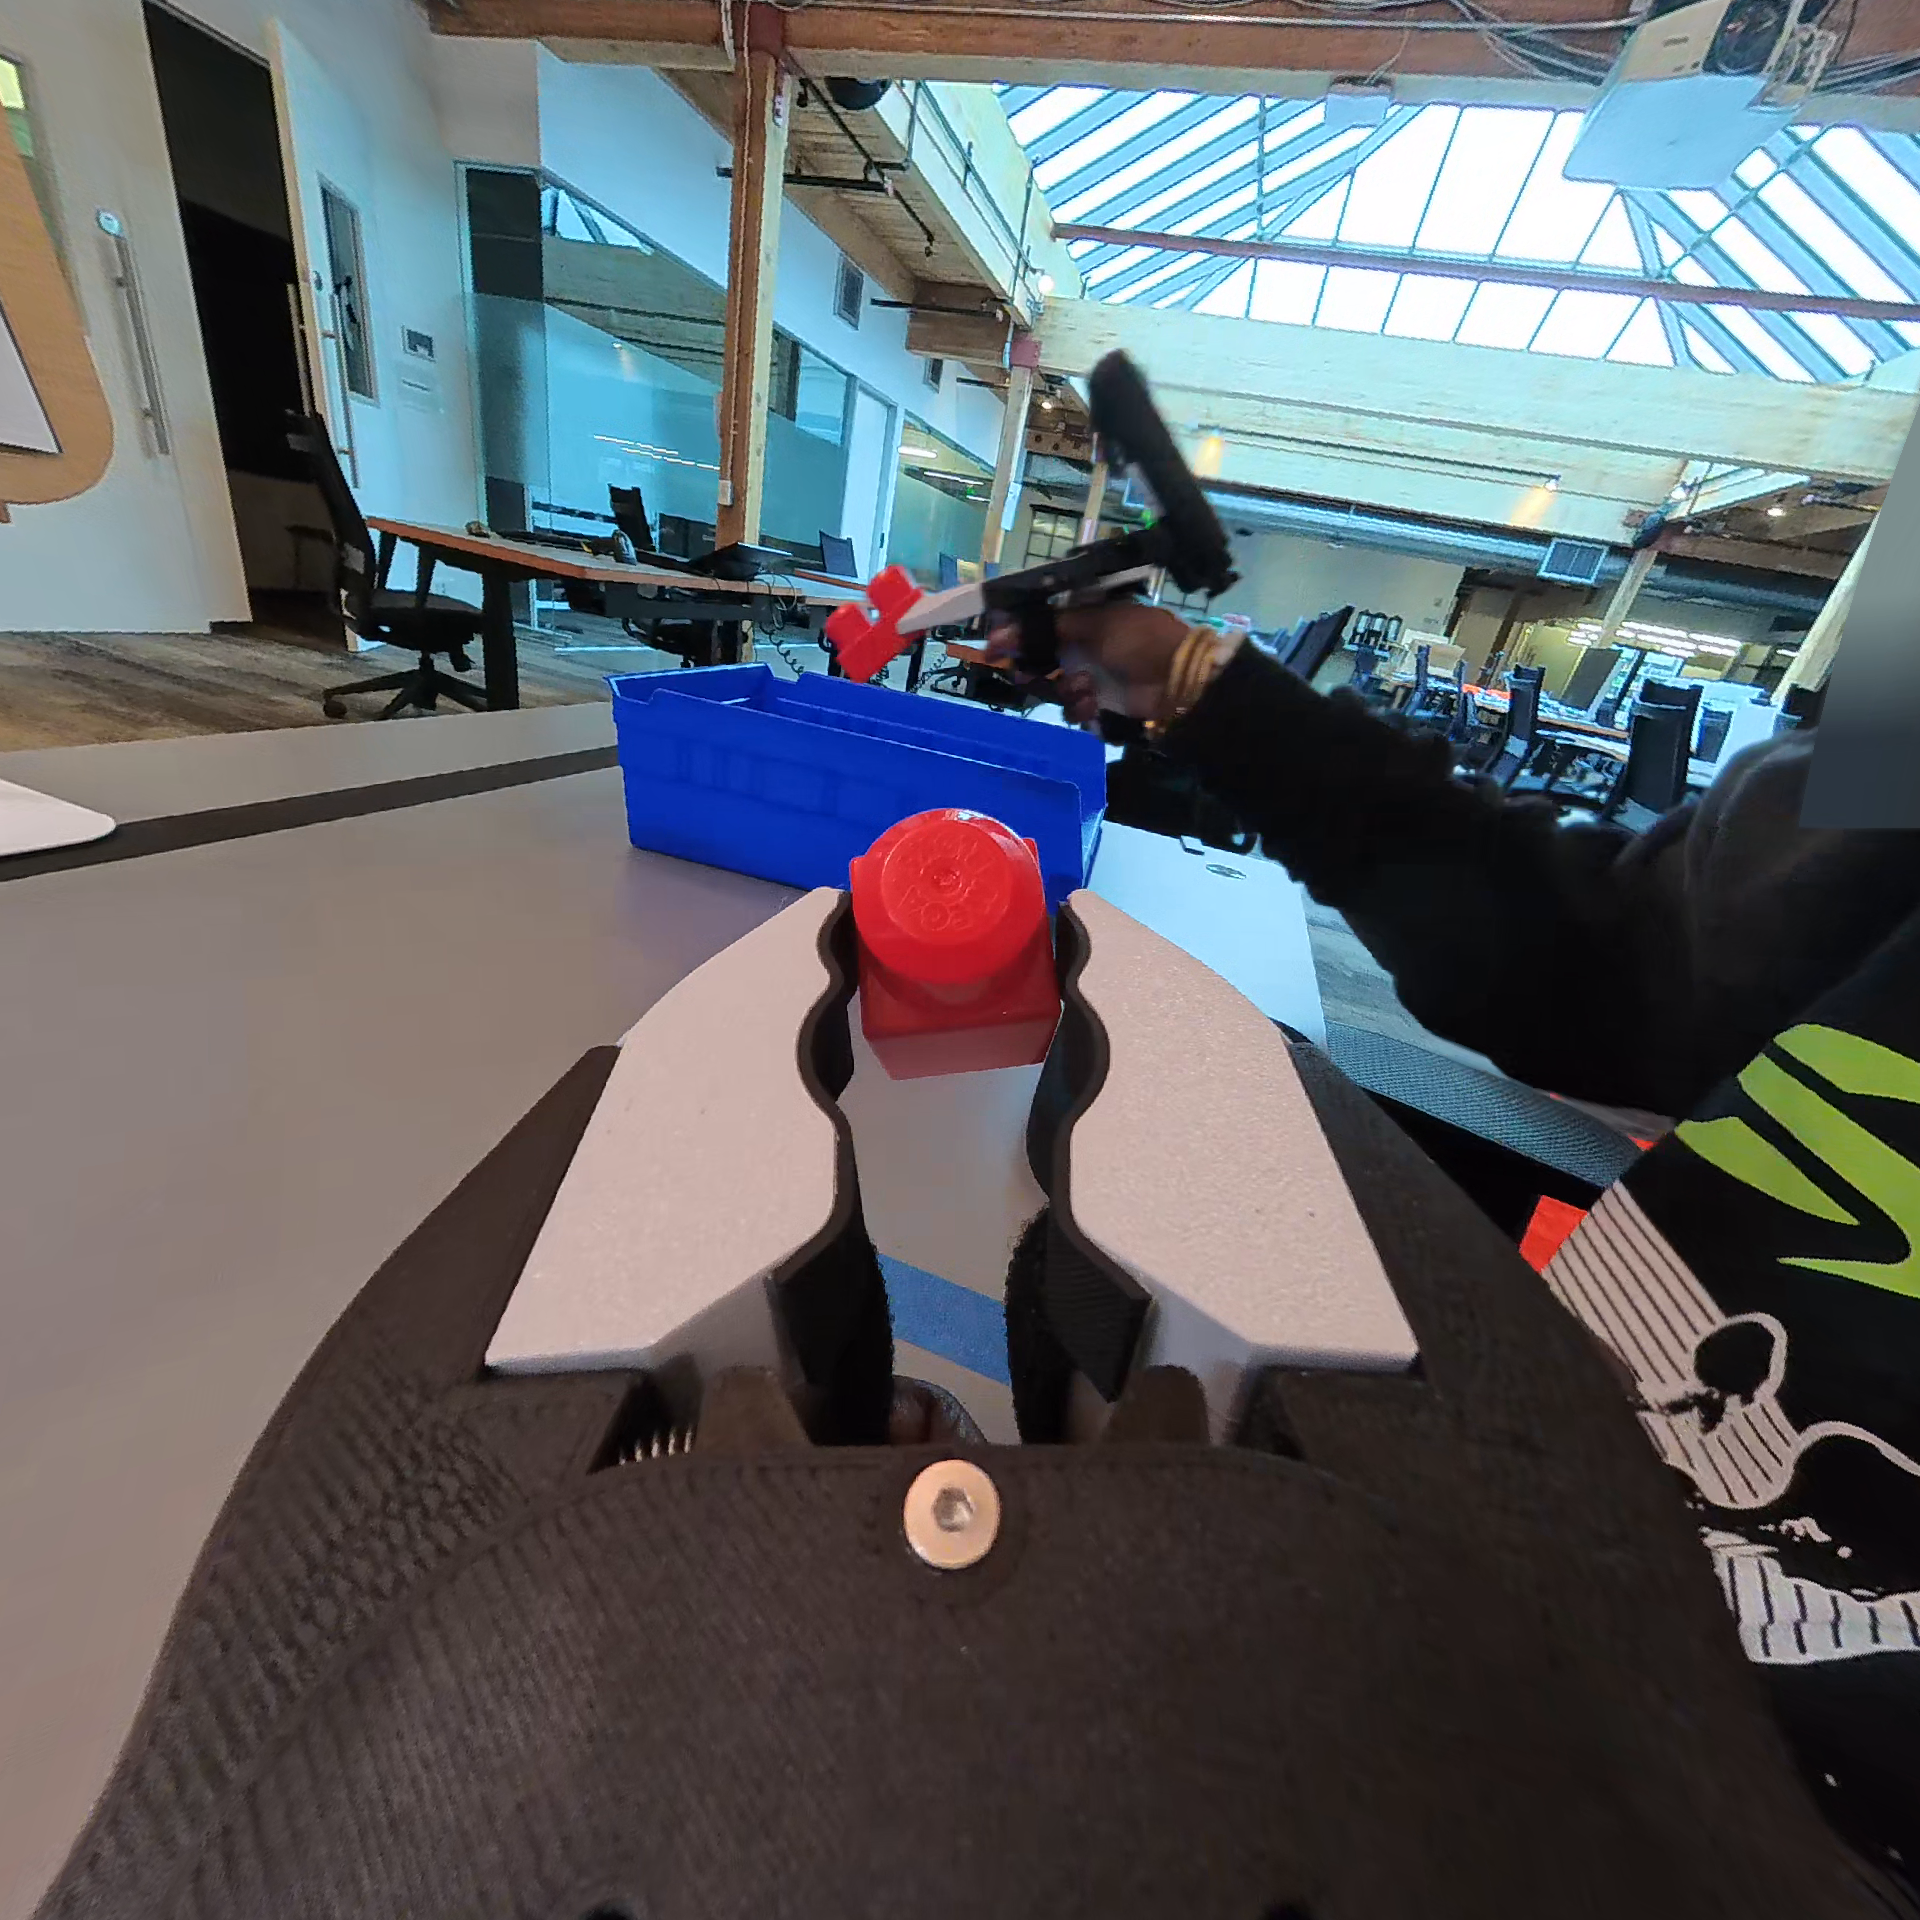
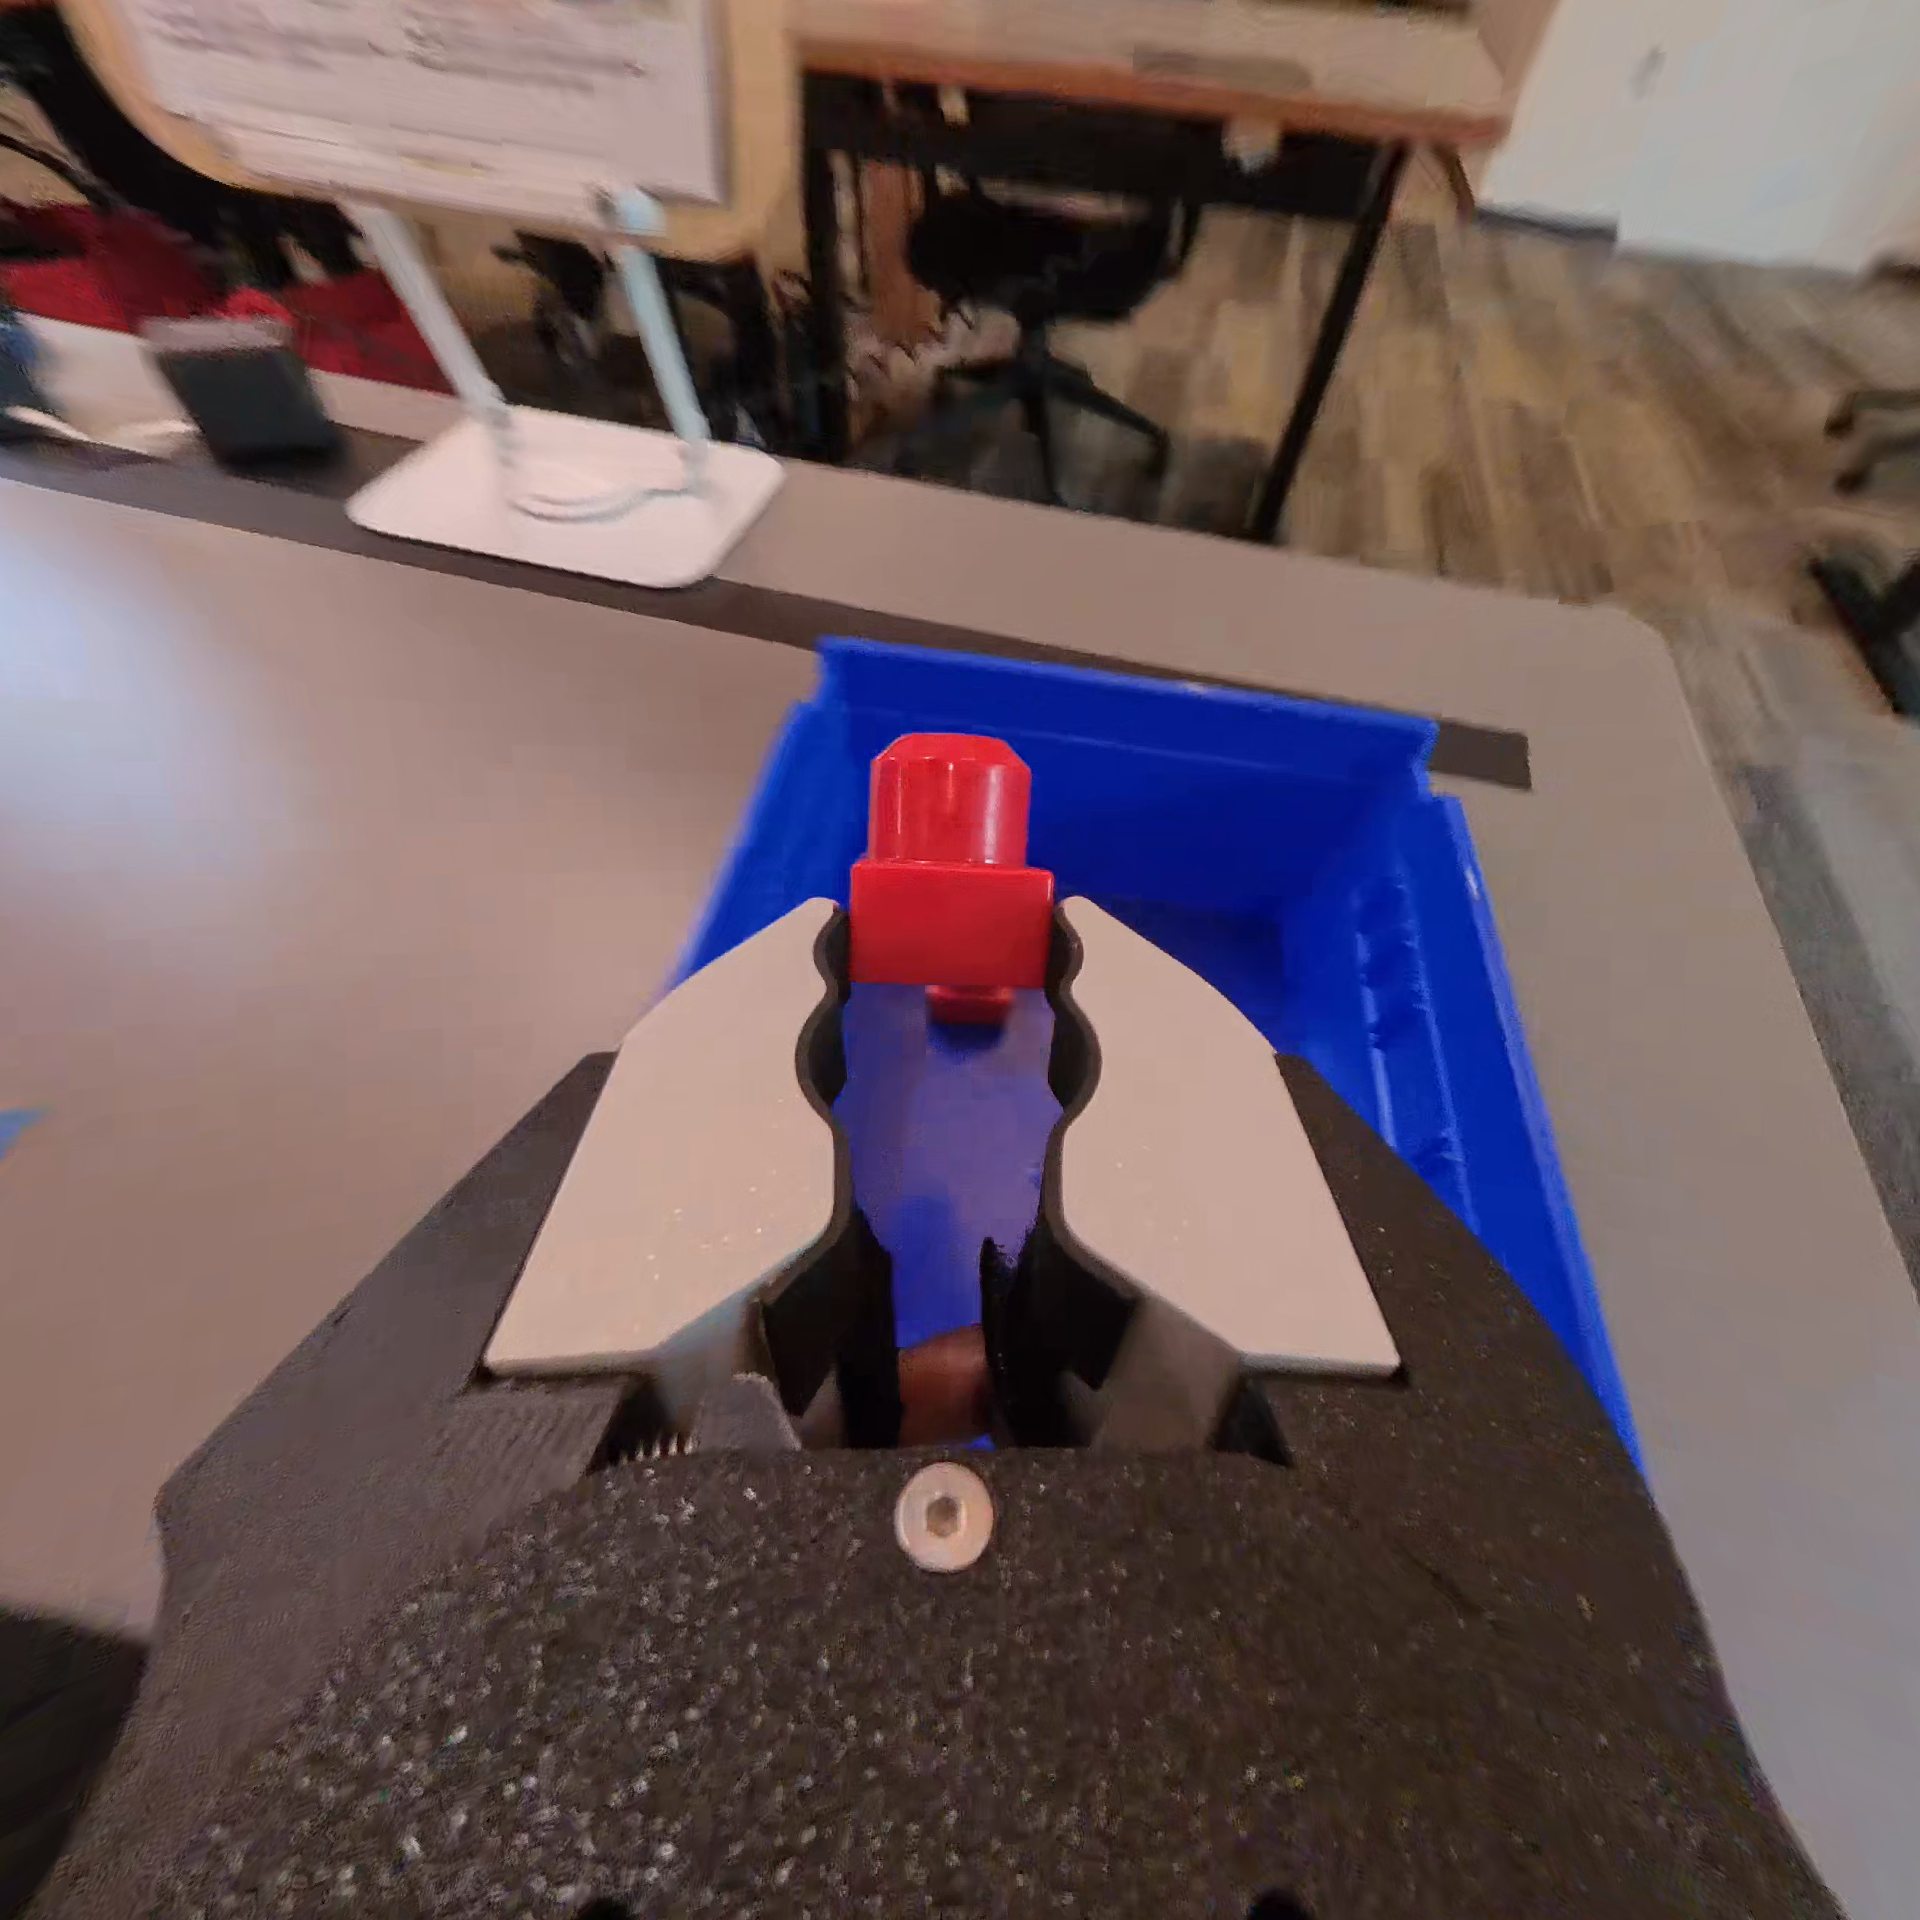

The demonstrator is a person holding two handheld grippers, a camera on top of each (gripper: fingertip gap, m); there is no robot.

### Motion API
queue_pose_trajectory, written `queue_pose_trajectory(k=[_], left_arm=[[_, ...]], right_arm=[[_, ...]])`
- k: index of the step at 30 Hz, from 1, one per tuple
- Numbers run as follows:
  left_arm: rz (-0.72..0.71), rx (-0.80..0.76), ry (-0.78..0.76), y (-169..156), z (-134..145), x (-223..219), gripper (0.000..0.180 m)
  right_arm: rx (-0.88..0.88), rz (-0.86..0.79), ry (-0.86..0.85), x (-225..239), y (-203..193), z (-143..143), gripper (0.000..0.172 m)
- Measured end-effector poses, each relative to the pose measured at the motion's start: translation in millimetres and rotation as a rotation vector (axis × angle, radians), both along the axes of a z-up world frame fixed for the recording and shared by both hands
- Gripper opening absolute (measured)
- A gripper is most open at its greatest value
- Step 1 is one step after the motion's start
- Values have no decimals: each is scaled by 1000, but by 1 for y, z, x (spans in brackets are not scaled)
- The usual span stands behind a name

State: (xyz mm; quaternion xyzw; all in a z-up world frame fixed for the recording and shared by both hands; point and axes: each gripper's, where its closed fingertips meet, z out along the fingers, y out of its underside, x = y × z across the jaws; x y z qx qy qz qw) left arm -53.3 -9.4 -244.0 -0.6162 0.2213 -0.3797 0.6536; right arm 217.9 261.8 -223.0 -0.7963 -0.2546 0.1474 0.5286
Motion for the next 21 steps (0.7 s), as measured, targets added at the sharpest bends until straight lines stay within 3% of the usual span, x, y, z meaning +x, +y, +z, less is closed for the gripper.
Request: queue_pose_trajectory(k=[4, 8, 13, 21], left_arm=[[0, -1, 4, 0, -1, 0, 36], [-6, -1, 1, 0, -1, 0, 36], [-13, -1, 10, 0, -2, 2, 36], [-14, -3, 14, 0, -3, 2, 36]], right_arm=[[-185, -94, -69, 15, 63, -52, 36], [-301, -141, -121, 14, 94, -95, 36], [-303, -164, -110, 7, 105, -112, 36], [-373, -119, -283, 8, 87, -140, 37]])
